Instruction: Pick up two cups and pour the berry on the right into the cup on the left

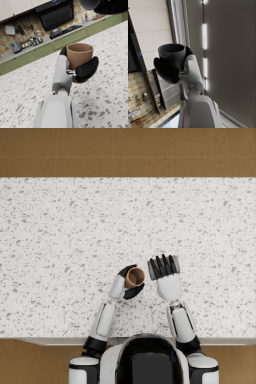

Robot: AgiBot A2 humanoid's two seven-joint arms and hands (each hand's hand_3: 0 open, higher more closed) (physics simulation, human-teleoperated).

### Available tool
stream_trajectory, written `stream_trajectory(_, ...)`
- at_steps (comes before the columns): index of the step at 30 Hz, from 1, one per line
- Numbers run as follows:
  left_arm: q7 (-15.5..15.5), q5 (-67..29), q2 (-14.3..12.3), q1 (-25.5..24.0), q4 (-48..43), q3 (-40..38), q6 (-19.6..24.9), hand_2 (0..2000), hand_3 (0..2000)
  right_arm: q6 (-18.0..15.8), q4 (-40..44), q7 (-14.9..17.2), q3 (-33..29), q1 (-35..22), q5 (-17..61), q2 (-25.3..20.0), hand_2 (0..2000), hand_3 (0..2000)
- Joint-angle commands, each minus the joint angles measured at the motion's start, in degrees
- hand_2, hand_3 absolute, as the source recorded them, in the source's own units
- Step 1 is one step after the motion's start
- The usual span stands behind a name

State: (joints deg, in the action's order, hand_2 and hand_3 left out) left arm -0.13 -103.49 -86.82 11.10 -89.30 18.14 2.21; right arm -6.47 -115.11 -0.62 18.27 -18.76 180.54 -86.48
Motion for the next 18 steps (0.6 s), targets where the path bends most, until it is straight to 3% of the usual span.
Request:
stream_trajectory(1,0.01,0.00,-0.16,0.26,0.30,-0.01,0.00,2000,1280,-0.05,-0.87,-0.02,0.45,-0.94,1.83,-1.01,2000,1280)
stream_trajectory(4,0.00,0.00,-1.27,2.62,1.70,-0.81,0.03,2000,1280,-0.15,-1.07,-0.03,0.47,-0.57,7.32,-1.03,2000,1280)
stream_trajectory(6,0.02,0.00,-0.83,1.46,1.69,-0.44,0.04,2000,1280,-0.23,-0.89,-0.05,0.88,-0.48,10.47,-1.19,2000,1280)
stream_trajectory(14,0.04,0.00,-2.15,4.23,3.24,-1.20,0.07,2000,1280,-0.27,-0.80,-0.06,0.01,-0.62,13.55,-2.23,2000,1280)
stream_trajectory(16,0.04,0.00,-1.78,3.17,3.40,-1.06,0.09,2000,1280,-0.13,-0.66,-0.07,-0.50,-0.78,17.17,-2.63,2000,1280)
stream_trajectory(18,0.05,0.00,-2.61,5.19,4.31,-1.18,0.12,2000,1280,-0.08,-0.66,-0.06,-0.60,-0.73,20.82,-2.80,2000,1280)
